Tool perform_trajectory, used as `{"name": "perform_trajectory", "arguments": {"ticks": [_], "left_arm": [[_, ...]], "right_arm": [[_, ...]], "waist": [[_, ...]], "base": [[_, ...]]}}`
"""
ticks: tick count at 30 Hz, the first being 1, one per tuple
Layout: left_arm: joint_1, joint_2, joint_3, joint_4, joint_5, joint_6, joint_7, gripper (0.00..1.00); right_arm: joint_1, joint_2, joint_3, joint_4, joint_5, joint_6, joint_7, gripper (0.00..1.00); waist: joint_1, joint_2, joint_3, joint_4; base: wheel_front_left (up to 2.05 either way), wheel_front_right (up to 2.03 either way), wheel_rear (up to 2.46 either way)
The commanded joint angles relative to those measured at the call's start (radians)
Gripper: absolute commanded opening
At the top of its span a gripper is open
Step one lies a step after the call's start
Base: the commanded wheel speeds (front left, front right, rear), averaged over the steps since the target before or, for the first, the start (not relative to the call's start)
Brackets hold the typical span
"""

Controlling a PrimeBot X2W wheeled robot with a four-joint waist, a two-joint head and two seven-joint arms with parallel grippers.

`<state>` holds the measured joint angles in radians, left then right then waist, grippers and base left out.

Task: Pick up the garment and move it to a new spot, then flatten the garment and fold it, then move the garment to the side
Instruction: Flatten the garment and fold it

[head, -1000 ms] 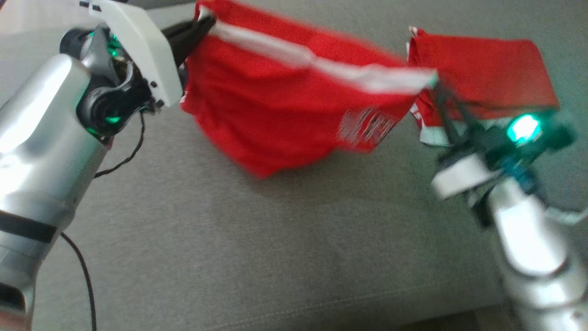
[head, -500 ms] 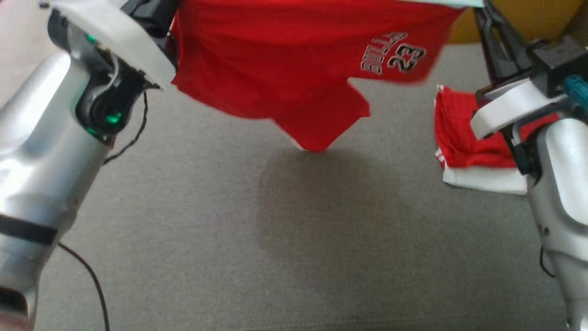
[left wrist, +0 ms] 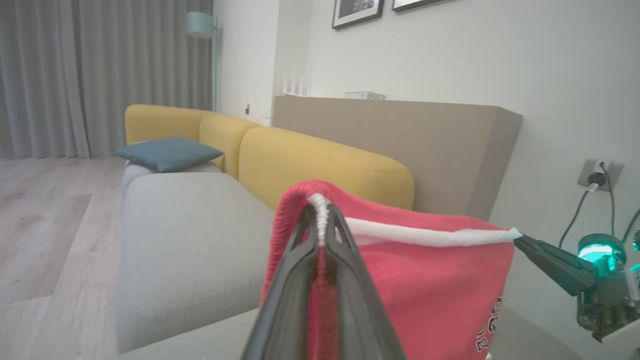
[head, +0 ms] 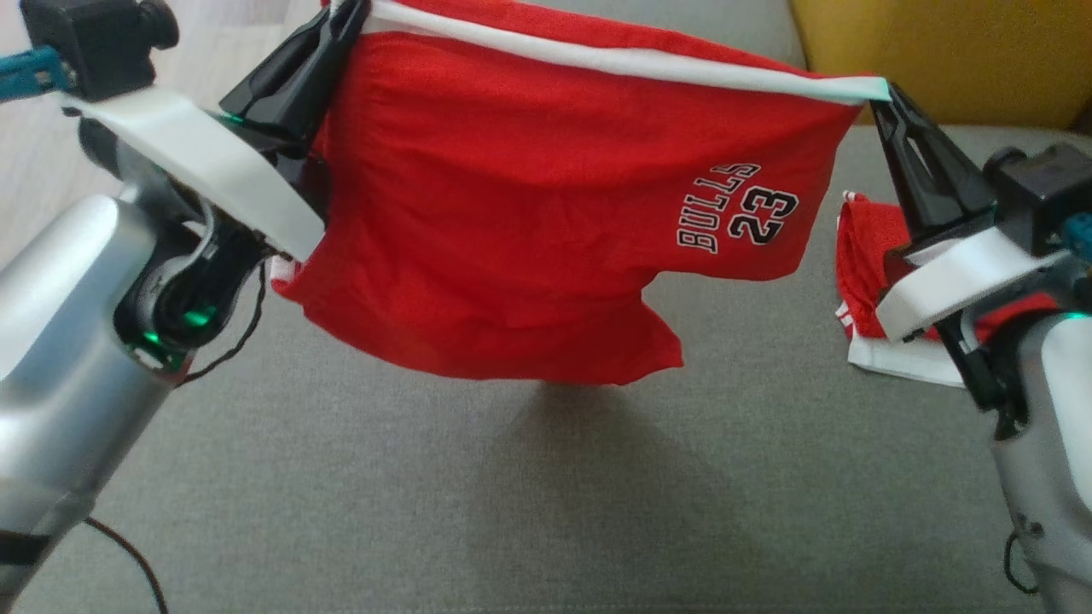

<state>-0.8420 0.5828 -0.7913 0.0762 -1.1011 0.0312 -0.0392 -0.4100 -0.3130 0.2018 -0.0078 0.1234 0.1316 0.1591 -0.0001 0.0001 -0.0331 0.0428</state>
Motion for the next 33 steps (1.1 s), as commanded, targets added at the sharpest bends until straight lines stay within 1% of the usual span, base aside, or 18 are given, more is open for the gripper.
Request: {"name": "perform_trajectory", "arguments": {"ticks": [1,4,6,8,10,12,14,16,20,23,26,29,31,33], "left_arm": [[-0.058,0.045,0.063,-0.023,0.005,0.008,0.008,0.0],[-0.099,0.052,0.07,-0.016,0.01,0.017,0.034,0.0],[-0.145,0.046,0.071,0.024,0.02,0.008,0.046,0.0],[-0.207,0.038,0.078,0.081,0.034,-0.004,0.055,0.0],[-0.273,0.024,0.084,0.163,0.057,-0.012,0.048,0.0],[-0.358,0.009,0.079,0.243,0.096,-0.034,0.04,0.0],[-0.458,-0.01,0.087,0.327,0.137,-0.049,0.01,0.0],[-0.547,-0.039,0.106,0.411,0.161,-0.057,-0.039,0.0],[-0.681,-0.092,0.137,0.552,0.198,-0.076,-0.155,0.0],[-0.724,-0.133,0.17,0.629,0.198,-0.095,-0.203,0.0],[-0.717,-0.171,0.194,0.679,0.195,-0.122,-0.219,0.0],[-0.675,-0.21,0.223,0.712,0.171,-0.145,-0.222,0.0],[-0.633,-0.224,0.244,0.717,0.181,-0.153,-0.222,0.0],[-0.609,-0.23,0.247,0.716,0.193,-0.155,-0.222,0.0]], "right_arm": [[-0.04,-0.003,0.005,-0.039,-0.003,-0.001,0.018,0.0],[-0.112,-0.004,0.019,-0.046,0.003,-0.001,0.066,0.0],[-0.192,-0.019,0.042,-0.015,-0.003,-0.001,0.086,0.0],[-0.301,-0.019,0.068,0.041,0.007,-0.001,0.096,0.0],[-0.426,-0.02,0.105,0.133,0.001,-0.001,0.089,0.0],[-0.566,-0.015,0.139,0.236,-0.012,-0.001,0.074,0.0],[-0.714,0.0,0.149,0.339,-0.035,-0.001,0.045,0.0],[-0.845,0.02,0.138,0.443,-0.078,-0.001,-0.002,0.0],[-1.027,0.078,0.044,0.615,-0.18,-0.001,-0.122,0.0],[-1.082,0.125,-0.019,0.716,-0.244,-0.001,-0.199,0.0],[-1.087,0.161,-0.052,0.81,-0.288,-0.001,-0.247,0.0],[-1.062,0.181,-0.095,0.89,-0.311,-0.001,-0.287,0.0],[-1.027,0.189,-0.123,0.938,-0.329,-0.001,-0.308,0.0],[-1.01,0.19,-0.133,0.96,-0.341,-0.001,-0.317,0.0]], "waist": [[0.0001,-0.0001,0.019,-0.001],[0.0001,-0.0001,0.084,-0.005],[0.0001,-0.0001,0.134,-0.008],[0.0001,-0.0001,0.201,-0.021],[0.0001,-0.0001,0.252,-0.036],[0.0001,-0.0001,0.314,-0.044],[0.0001,-0.0001,0.375,-0.049],[0.0001,-0.0001,0.42,-0.053],[0.0001,-0.0001,0.479,-0.054],[0.0001,-0.0001,0.501,-0.053],[0.0001,-0.0001,0.521,-0.047],[0.0001,-0.0001,0.533,-0.031],[0.0001,-0.0001,0.538,-0.024],[0.0001,-0.0001,0.541,-0.019]], "base": [[0.0,0.0,0.0],[0.0,0.0,0.0],[0.0,0.0,0.0],[0.0,0.0,0.0],[0.0,0.0,0.0],[0.0,0.0,0.0],[0.0,0.0,0.0],[0.0,0.0,0.0],[0.0,0.0,0.0],[0.0,0.0,0.0],[0.0,0.0,0.0],[0.0,0.0,0.0],[0.0,0.0,0.0],[0.0,0.0,0.0]]}}
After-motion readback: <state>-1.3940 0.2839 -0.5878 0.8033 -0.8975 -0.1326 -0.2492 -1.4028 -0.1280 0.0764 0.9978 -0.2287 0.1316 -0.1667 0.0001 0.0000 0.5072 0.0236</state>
